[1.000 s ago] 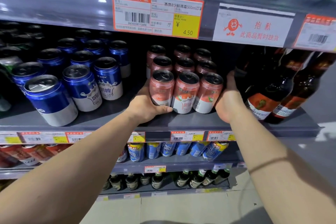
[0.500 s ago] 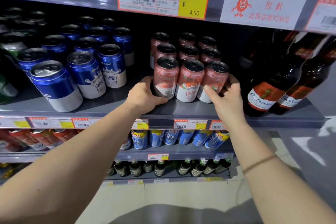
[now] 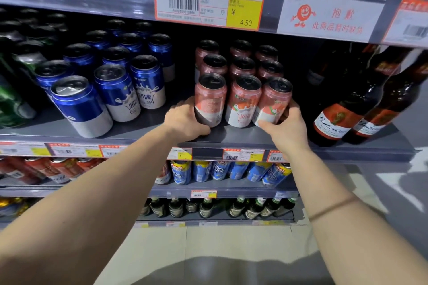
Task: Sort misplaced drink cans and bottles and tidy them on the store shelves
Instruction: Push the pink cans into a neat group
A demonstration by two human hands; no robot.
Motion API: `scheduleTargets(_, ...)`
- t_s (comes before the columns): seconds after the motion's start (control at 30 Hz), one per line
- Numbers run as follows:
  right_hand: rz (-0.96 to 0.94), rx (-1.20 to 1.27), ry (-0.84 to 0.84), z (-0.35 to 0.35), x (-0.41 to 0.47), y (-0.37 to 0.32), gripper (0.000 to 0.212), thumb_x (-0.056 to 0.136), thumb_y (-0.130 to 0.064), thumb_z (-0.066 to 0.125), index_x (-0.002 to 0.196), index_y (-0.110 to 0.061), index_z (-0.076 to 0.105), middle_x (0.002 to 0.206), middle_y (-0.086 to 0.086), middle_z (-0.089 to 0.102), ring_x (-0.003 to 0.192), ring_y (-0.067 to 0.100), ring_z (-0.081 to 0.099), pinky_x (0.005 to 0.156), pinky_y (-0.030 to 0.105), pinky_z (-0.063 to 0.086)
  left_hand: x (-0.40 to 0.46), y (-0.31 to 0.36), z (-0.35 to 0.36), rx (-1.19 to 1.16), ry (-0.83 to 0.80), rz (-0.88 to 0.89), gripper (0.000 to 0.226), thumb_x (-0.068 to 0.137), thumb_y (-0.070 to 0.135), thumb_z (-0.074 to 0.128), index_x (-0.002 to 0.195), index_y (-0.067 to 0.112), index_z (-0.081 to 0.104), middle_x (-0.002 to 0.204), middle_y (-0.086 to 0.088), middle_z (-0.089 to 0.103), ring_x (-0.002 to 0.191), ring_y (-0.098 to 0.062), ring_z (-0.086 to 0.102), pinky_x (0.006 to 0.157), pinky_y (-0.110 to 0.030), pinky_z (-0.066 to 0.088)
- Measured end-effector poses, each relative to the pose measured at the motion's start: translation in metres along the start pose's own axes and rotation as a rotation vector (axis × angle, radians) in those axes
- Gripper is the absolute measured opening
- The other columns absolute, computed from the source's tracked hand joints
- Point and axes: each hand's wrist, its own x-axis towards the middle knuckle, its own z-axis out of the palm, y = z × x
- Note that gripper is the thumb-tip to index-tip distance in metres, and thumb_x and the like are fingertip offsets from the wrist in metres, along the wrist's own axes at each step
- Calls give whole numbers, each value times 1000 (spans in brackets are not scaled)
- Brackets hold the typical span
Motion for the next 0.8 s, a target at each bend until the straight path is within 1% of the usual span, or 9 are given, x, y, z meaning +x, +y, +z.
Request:
scheduleTargets(0.1,0,-30,-4,0,0,-2,61,74,-17,79,125,-21,45,106,-6,57,100,18,57,88,34,48,-3,-11,-3,-184,-22,46,60,71,28,81,125,21,56,112,1,66,107,-21,61,96,-36,48)
scheduleTargets(0.23,9,-37,20,1,-2,-5,63,72,-24,83,124,-16,48,110,-4,58,98,15,55,86,32,46,-3,-15,0,-301,115,14,63,67,38,85,122,22,60,93,6,68,89,-15,65,79,-30,52)
scheduleTargets(0.27,12,-41,21,0,-2,-6,62,71,-26,83,121,-16,49,111,-3,59,98,16,56,86,33,47,-3,-15,0,-288,115,13,61,66,42,84,120,25,62,93,7,68,91,-15,65,80,-31,53)
scheduleTargets(0.33,16,-47,15,0,-3,-6,59,69,-29,84,114,-16,48,107,-2,59,98,17,57,86,34,48,-6,-12,1,-260,92,57,69,59,53,79,123,34,59,108,13,68,105,-12,63,93,-36,50)
scheduleTargets(0.43,17,-42,12,0,-4,-6,59,69,-29,84,113,-15,48,106,-1,59,98,18,57,84,33,47,-2,-14,6,-221,40,124,90,51,66,67,135,44,42,127,19,60,123,-8,54,107,-43,39)
scheduleTargets(0.53,15,-33,11,-2,-4,-5,62,68,-29,85,115,-16,47,112,1,61,101,19,58,88,35,50,-1,-10,3,-203,65,88,95,47,70,67,135,41,45,126,15,63,120,-12,57,104,-41,43)
scheduleTargets(0.63,29,-38,-12,-4,-3,-3,60,68,-29,85,110,-22,43,111,-2,58,99,17,56,87,34,48,-2,-6,1,-100,71,52,87,52,63,79,128,30,53,119,6,66,113,-19,59,98,-39,46)
scheduleTargets(0.73,45,-31,-35,-5,-2,-3,64,67,-28,86,114,-21,44,116,-1,58,104,18,55,91,36,48,-3,-5,1,-102,37,64,87,55,50,82,131,25,49,120,2,63,116,-22,56,105,-44,40)
scheduleTargets(0.8,37,-33,-53,-6,-3,-4,68,69,-23,85,122,-18,44,118,-2,56,106,17,54,90,34,47,-2,-9,1,-176,1,110,93,48,53,75,133,27,47,120,7,64,117,-18,57,109,-45,36)
